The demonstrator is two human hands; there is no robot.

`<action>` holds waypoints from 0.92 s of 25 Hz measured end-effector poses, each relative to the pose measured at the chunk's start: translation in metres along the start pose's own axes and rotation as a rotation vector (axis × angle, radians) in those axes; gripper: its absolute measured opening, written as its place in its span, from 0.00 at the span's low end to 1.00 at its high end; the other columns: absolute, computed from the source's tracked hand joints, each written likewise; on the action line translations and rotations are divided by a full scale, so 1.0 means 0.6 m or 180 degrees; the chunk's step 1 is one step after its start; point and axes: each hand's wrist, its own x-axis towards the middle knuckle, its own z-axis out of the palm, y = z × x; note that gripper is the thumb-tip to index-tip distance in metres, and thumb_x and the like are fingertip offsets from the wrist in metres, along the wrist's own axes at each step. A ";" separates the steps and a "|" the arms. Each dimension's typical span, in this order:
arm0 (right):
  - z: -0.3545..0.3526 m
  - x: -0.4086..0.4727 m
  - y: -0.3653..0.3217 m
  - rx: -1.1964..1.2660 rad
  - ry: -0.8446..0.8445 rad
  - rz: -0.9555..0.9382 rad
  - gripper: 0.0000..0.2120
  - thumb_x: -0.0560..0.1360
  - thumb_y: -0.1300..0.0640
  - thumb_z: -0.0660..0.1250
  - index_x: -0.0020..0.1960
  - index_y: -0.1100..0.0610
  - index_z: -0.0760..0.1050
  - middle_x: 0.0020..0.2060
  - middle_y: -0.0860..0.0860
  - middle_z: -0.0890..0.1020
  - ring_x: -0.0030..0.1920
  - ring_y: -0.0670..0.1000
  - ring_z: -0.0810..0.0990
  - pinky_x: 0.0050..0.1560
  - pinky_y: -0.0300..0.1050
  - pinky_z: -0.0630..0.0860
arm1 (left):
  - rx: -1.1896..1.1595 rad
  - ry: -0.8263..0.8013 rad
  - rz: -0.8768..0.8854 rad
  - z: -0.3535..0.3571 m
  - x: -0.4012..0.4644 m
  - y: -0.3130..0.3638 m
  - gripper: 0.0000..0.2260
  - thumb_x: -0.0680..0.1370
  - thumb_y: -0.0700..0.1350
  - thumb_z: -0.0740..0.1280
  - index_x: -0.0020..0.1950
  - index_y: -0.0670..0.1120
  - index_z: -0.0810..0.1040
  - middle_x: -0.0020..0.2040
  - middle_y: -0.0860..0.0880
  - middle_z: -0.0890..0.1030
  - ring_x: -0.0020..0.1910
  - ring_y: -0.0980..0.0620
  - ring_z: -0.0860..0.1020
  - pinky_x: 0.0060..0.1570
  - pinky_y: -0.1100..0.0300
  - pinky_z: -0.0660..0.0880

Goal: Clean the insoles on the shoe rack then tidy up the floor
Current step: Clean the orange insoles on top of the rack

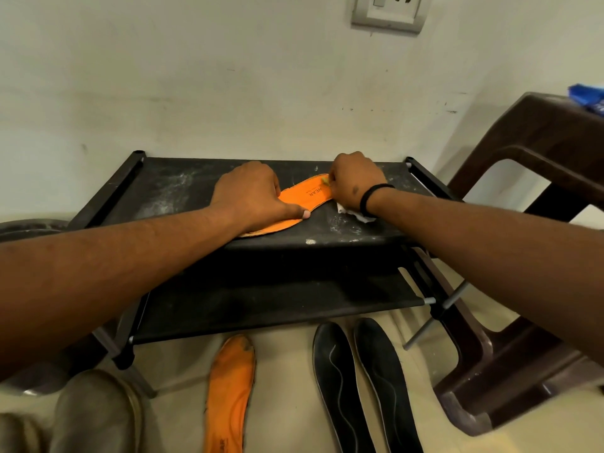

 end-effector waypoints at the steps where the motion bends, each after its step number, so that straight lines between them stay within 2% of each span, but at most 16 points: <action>1: 0.002 -0.005 -0.013 0.0086 -0.0085 -0.0178 0.07 0.74 0.59 0.65 0.46 0.60 0.81 0.42 0.57 0.82 0.39 0.57 0.79 0.43 0.47 0.79 | -0.0011 0.0008 -0.0009 0.001 0.000 -0.002 0.43 0.53 0.81 0.58 0.42 0.46 0.86 0.39 0.48 0.85 0.39 0.51 0.81 0.44 0.48 0.82; 5: -0.004 -0.029 -0.041 0.0489 -0.0501 -0.0858 0.08 0.73 0.59 0.66 0.46 0.57 0.84 0.45 0.54 0.86 0.46 0.53 0.82 0.50 0.49 0.80 | -0.0054 0.0065 -0.0006 0.000 -0.004 0.001 0.41 0.54 0.80 0.60 0.41 0.45 0.86 0.39 0.48 0.85 0.39 0.51 0.82 0.43 0.47 0.82; 7: -0.002 -0.020 -0.027 0.0329 -0.0403 -0.0792 0.08 0.74 0.56 0.67 0.46 0.56 0.84 0.45 0.54 0.85 0.44 0.54 0.82 0.49 0.50 0.81 | -0.0062 0.0043 -0.0025 0.000 -0.003 0.003 0.41 0.54 0.80 0.61 0.41 0.45 0.86 0.38 0.48 0.85 0.39 0.51 0.81 0.43 0.48 0.82; 9: -0.002 -0.004 -0.002 0.0085 -0.0231 -0.0423 0.09 0.75 0.53 0.66 0.47 0.56 0.83 0.44 0.55 0.84 0.42 0.56 0.81 0.46 0.53 0.81 | -0.0045 0.0008 -0.0056 -0.001 -0.002 0.003 0.39 0.57 0.79 0.64 0.42 0.46 0.86 0.39 0.49 0.85 0.39 0.52 0.81 0.43 0.49 0.82; 12: -0.002 0.007 0.018 0.0069 -0.0044 -0.0015 0.08 0.75 0.56 0.65 0.48 0.57 0.82 0.43 0.56 0.83 0.40 0.57 0.80 0.44 0.52 0.81 | -0.0009 -0.0043 -0.0067 -0.002 -0.002 0.001 0.37 0.59 0.79 0.65 0.43 0.46 0.86 0.39 0.49 0.85 0.39 0.53 0.81 0.43 0.49 0.82; 14: 0.001 -0.001 0.008 0.0145 -0.0081 -0.0186 0.09 0.74 0.59 0.64 0.45 0.58 0.83 0.42 0.57 0.84 0.39 0.57 0.80 0.43 0.51 0.81 | -0.0041 -0.0053 -0.0097 -0.002 -0.003 0.001 0.37 0.59 0.79 0.66 0.43 0.46 0.86 0.40 0.49 0.85 0.40 0.52 0.81 0.44 0.49 0.82; 17: -0.003 -0.031 -0.017 0.0447 -0.0329 -0.0753 0.09 0.74 0.59 0.66 0.48 0.59 0.85 0.46 0.55 0.86 0.45 0.54 0.83 0.51 0.49 0.80 | -0.0101 -0.0040 -0.0120 -0.004 -0.007 0.001 0.39 0.56 0.79 0.64 0.42 0.46 0.86 0.39 0.49 0.85 0.39 0.52 0.81 0.43 0.48 0.82; 19: -0.008 -0.042 -0.023 0.0526 -0.0451 -0.1054 0.09 0.74 0.60 0.67 0.48 0.58 0.85 0.46 0.53 0.86 0.46 0.52 0.82 0.52 0.48 0.79 | -0.0072 -0.0021 -0.0109 -0.004 -0.008 0.003 0.37 0.58 0.78 0.67 0.42 0.46 0.86 0.39 0.49 0.85 0.40 0.51 0.81 0.43 0.48 0.82; 21: -0.010 -0.032 -0.013 0.0448 -0.0430 -0.1068 0.08 0.75 0.57 0.67 0.49 0.57 0.85 0.47 0.52 0.86 0.46 0.52 0.82 0.52 0.49 0.80 | -0.0049 0.0002 -0.0090 -0.005 -0.007 0.005 0.34 0.60 0.76 0.69 0.42 0.46 0.86 0.40 0.48 0.85 0.41 0.51 0.81 0.44 0.47 0.82; 23: -0.010 -0.014 0.008 0.0219 -0.0290 -0.0725 0.10 0.76 0.53 0.67 0.52 0.56 0.84 0.48 0.54 0.85 0.47 0.54 0.82 0.51 0.51 0.80 | -0.0018 -0.0033 -0.0105 -0.005 -0.006 0.006 0.34 0.61 0.76 0.69 0.43 0.46 0.86 0.41 0.49 0.85 0.41 0.51 0.81 0.45 0.48 0.82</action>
